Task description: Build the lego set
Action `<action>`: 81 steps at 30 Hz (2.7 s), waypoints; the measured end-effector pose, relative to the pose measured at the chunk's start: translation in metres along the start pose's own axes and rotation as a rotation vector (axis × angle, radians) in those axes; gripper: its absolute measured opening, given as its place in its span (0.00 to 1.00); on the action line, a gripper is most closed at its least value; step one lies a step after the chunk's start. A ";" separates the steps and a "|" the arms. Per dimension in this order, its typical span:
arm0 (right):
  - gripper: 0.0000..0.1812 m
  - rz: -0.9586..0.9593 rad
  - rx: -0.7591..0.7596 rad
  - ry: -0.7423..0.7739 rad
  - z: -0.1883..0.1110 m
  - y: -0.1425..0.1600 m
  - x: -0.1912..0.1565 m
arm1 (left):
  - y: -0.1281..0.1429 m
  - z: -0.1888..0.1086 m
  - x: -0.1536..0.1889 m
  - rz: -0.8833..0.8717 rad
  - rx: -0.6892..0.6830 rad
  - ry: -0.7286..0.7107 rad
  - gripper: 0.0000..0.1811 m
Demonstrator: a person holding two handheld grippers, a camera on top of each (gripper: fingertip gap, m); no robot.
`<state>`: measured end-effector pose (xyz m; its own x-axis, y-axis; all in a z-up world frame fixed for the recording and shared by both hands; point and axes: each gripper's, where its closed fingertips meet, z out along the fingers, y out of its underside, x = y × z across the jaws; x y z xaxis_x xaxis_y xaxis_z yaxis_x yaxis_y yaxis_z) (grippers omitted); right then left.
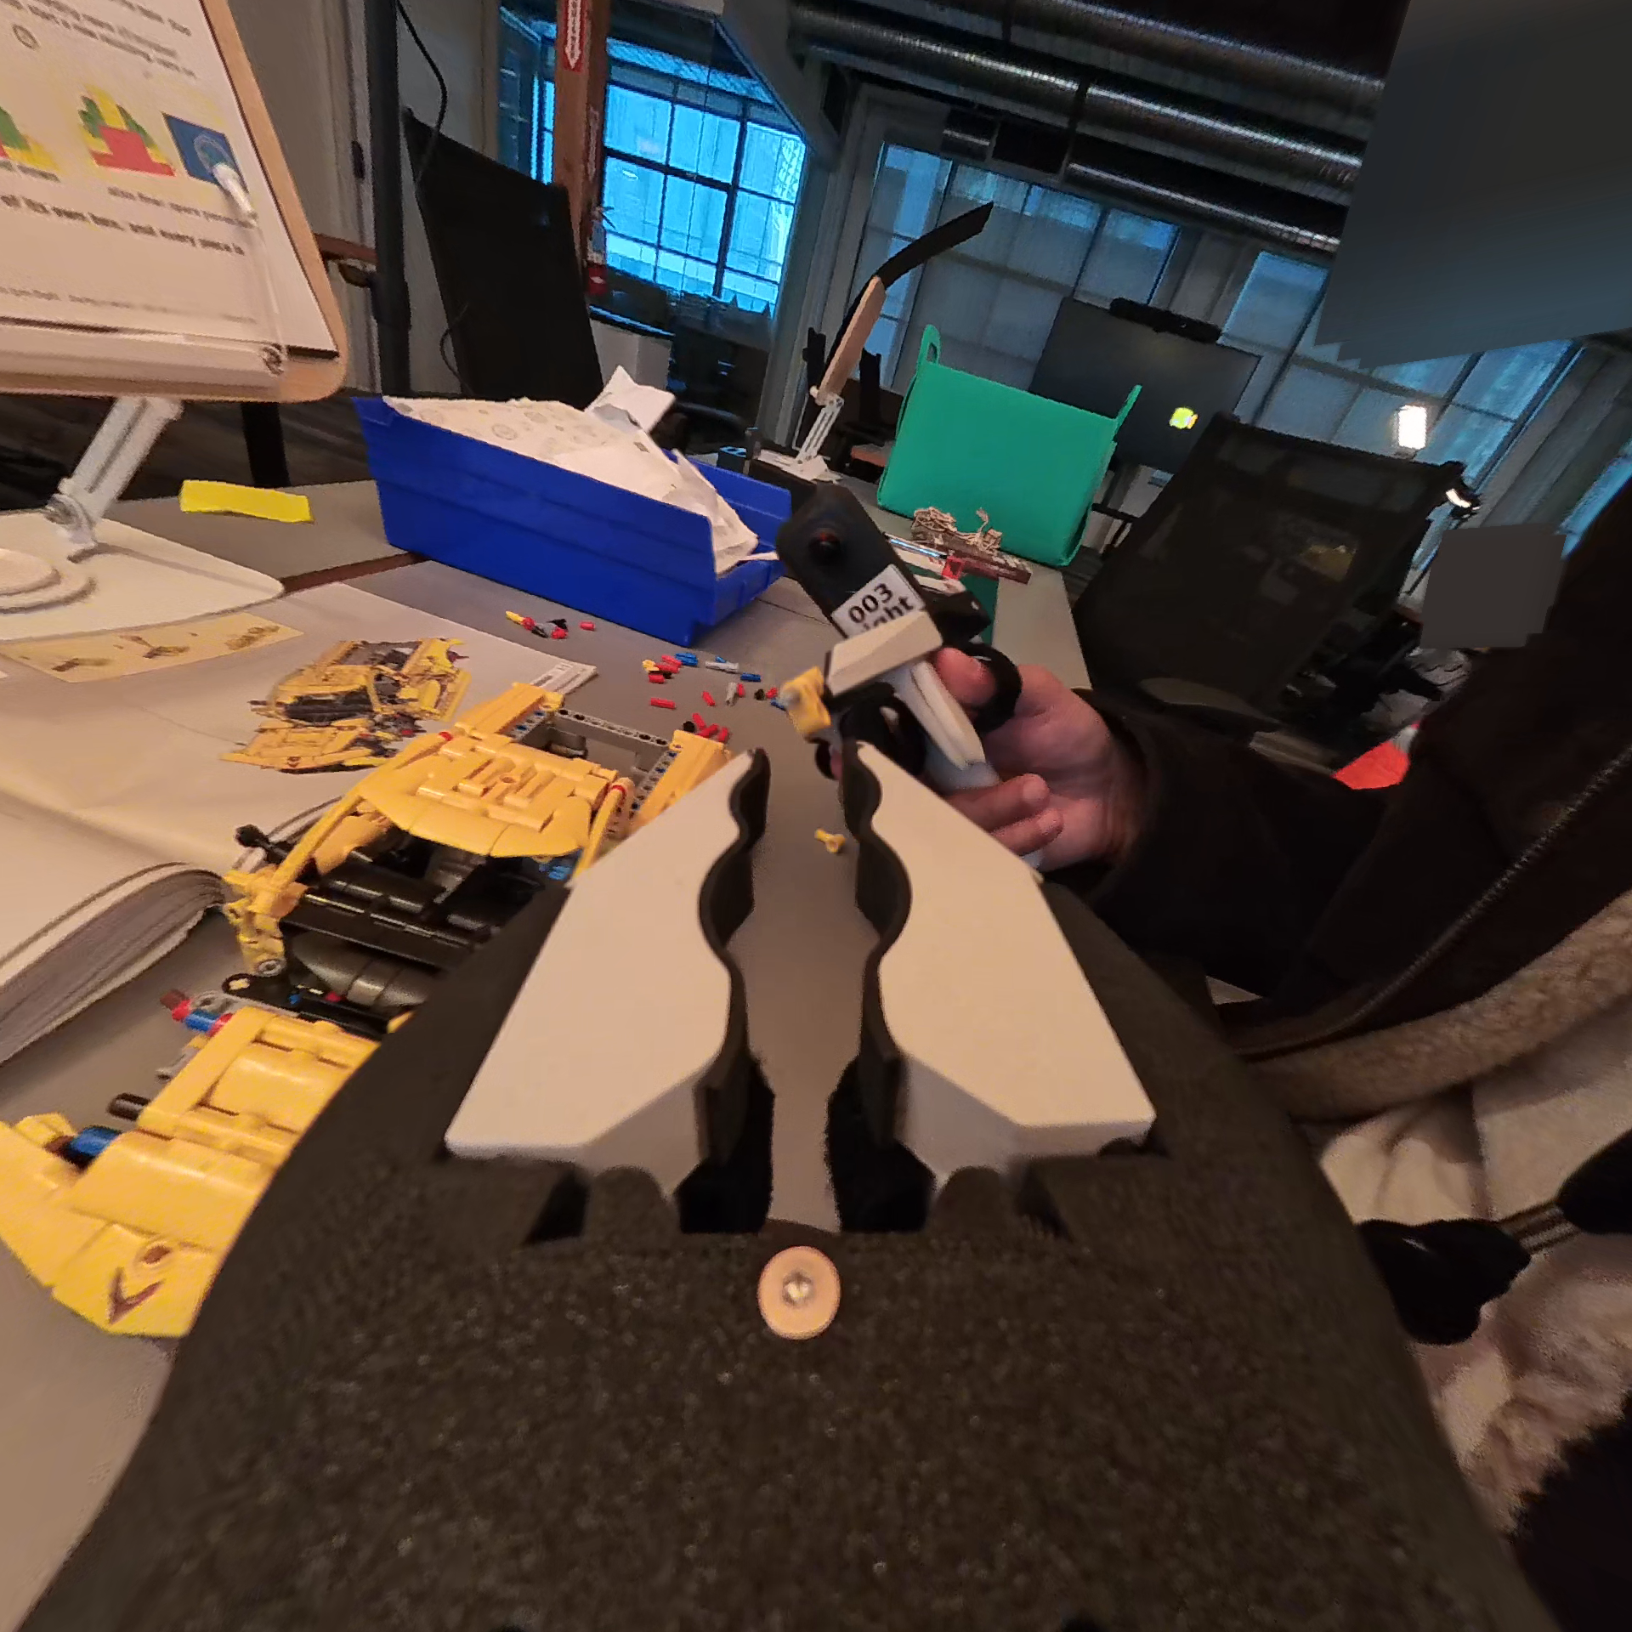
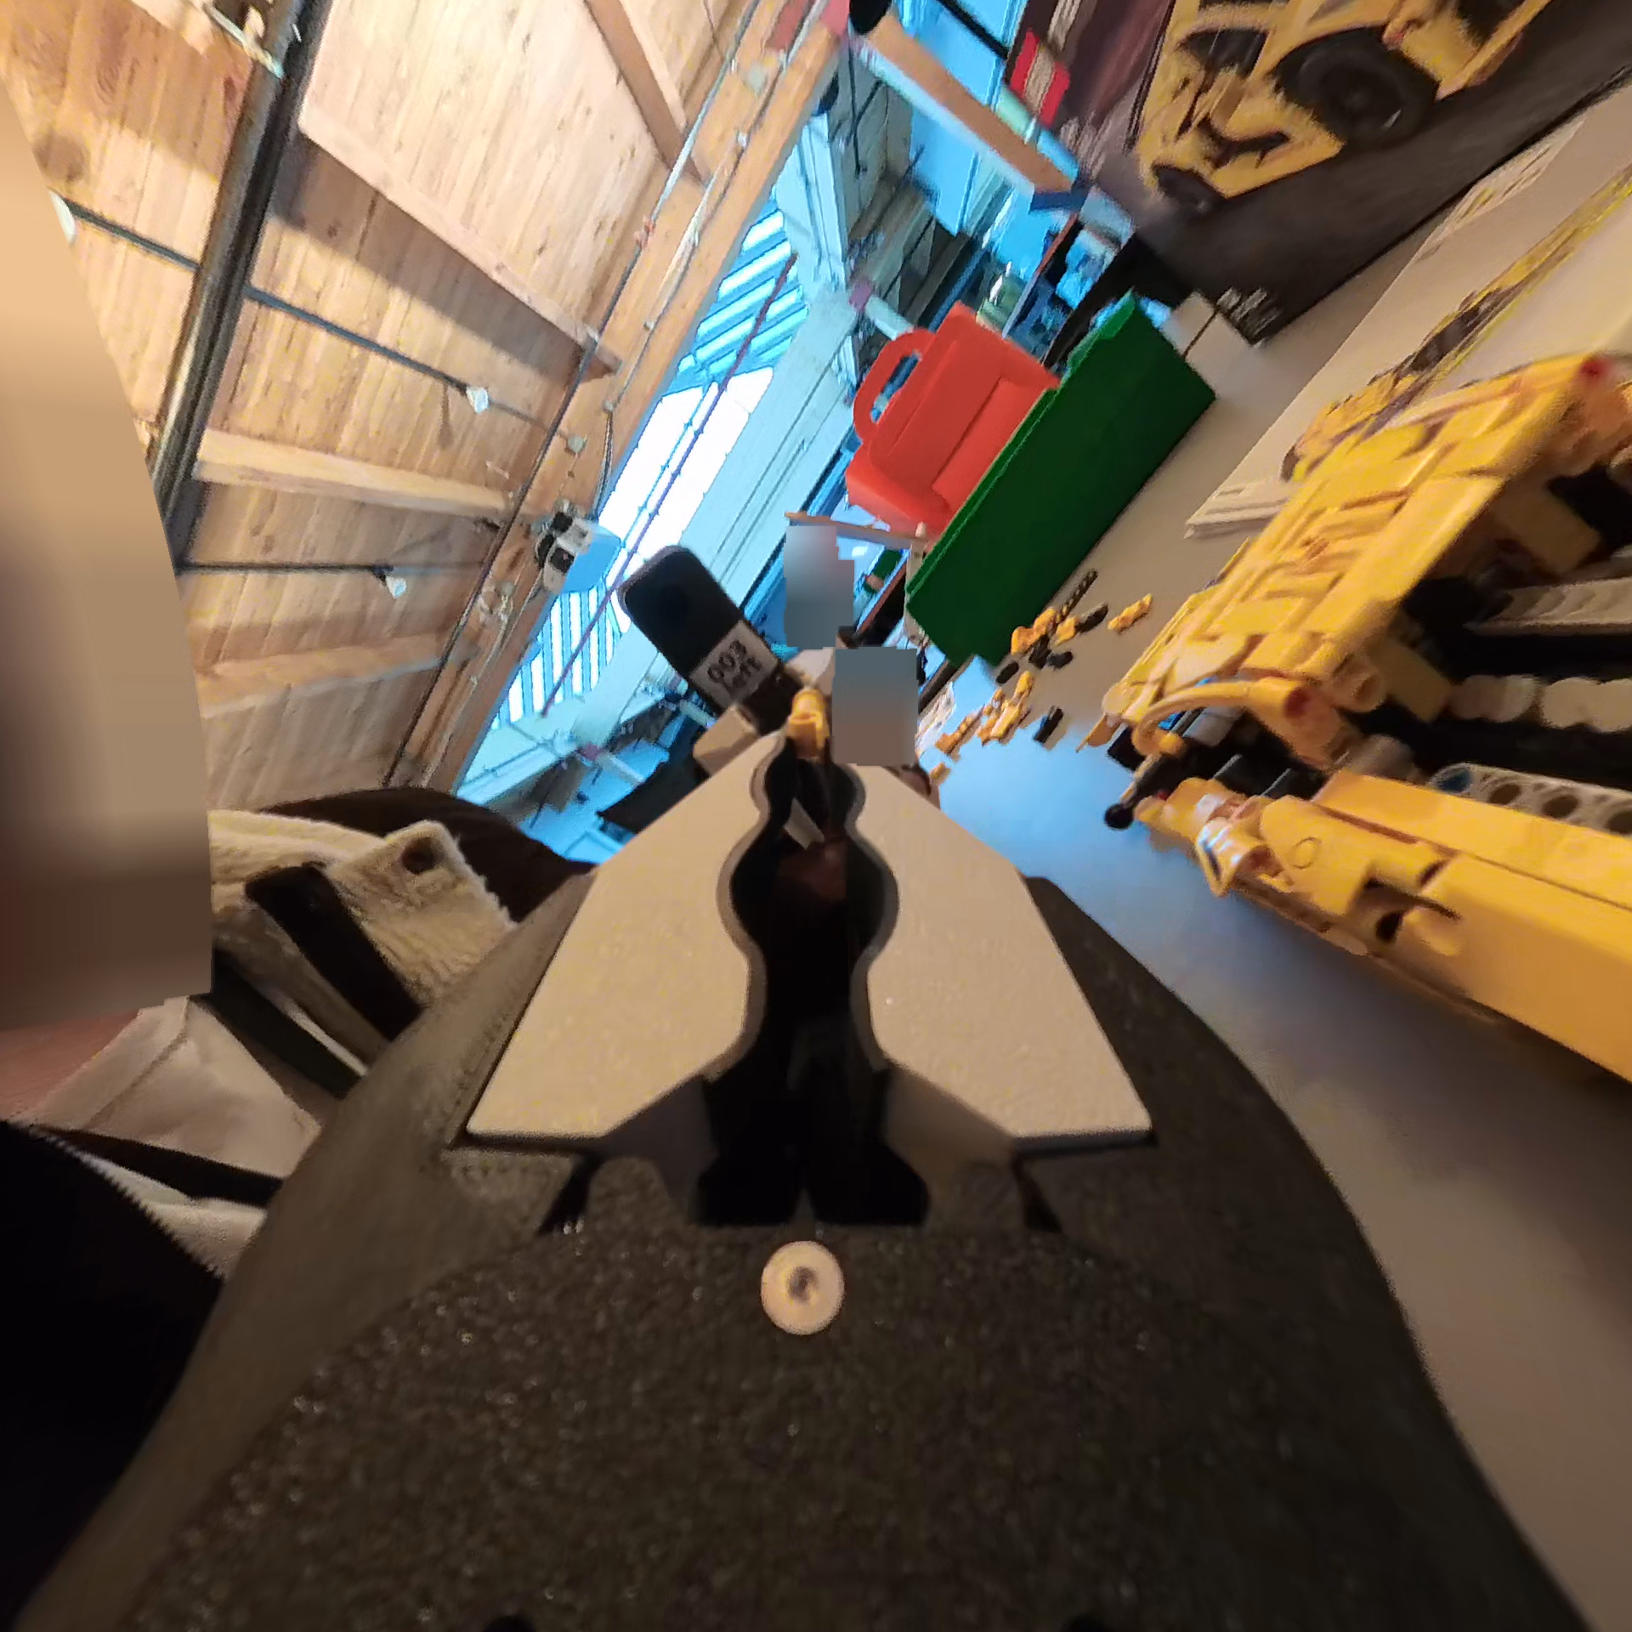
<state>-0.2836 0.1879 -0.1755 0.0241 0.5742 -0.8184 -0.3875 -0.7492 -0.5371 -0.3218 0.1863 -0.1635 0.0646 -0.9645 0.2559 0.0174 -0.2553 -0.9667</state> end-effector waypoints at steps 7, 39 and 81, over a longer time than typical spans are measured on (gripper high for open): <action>0.03 -0.083 -0.214 0.029 0.018 0.038 -0.001 | 0.020 0.006 0.011 -0.113 -0.114 0.089 0.12; 0.04 -0.203 -0.664 0.407 0.011 0.106 0.060 | 0.001 -0.038 -0.061 -0.187 -0.034 -0.159 0.07; 0.13 -0.680 -0.806 0.778 -0.147 0.053 0.083 | 0.028 -0.018 -0.039 -0.038 -0.174 -0.131 0.07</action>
<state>-0.1669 0.1478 -0.3020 0.6224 0.7770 -0.0949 0.5631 -0.5286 -0.6353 -0.3415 0.2156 -0.2007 0.1961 -0.9400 0.2791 -0.1491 -0.3100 -0.9390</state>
